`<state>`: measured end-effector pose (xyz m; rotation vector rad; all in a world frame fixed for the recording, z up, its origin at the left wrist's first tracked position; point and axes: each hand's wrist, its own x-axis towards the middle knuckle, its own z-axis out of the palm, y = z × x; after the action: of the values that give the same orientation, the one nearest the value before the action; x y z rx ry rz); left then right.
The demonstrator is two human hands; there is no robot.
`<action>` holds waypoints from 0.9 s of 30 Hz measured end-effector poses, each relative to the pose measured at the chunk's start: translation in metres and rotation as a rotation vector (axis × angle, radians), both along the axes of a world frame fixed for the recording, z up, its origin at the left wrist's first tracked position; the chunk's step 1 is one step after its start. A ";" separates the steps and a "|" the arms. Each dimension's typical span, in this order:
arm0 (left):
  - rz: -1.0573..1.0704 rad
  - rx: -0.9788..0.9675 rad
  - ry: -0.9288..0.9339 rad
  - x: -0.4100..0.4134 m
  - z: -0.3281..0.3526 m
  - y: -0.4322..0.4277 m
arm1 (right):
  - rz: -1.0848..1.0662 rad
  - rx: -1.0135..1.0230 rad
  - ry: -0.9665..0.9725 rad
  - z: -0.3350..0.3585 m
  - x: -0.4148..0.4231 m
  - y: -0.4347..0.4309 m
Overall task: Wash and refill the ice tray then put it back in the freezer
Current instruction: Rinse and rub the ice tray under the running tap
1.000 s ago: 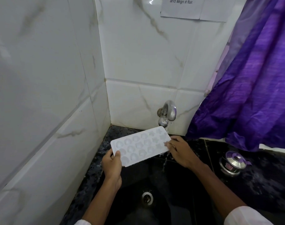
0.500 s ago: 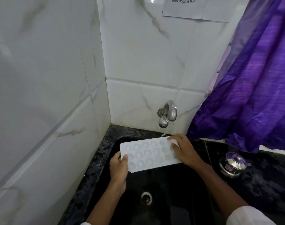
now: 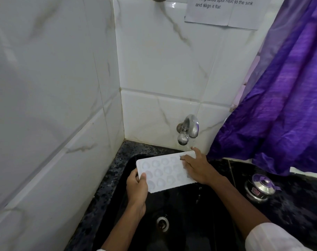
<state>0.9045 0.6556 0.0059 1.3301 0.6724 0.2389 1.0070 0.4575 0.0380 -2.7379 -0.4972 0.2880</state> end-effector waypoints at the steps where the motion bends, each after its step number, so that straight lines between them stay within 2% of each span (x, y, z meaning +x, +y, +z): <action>1: 0.010 0.000 0.000 0.001 0.001 0.001 | 0.003 0.006 0.001 0.000 0.000 0.002; 11: 0.019 -0.033 0.009 0.002 -0.002 0.002 | 0.002 0.043 -0.055 0.001 0.000 0.006; 19: 0.058 -0.058 0.005 0.011 0.000 0.006 | -0.041 0.335 -0.121 0.002 -0.005 -0.006; 27: 0.058 -0.060 0.003 0.018 0.005 -0.001 | 0.025 0.166 -0.128 -0.012 -0.002 -0.011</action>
<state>0.9222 0.6549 0.0105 1.2550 0.7163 0.2620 1.0049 0.4462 0.0262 -2.6006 -0.5632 0.0734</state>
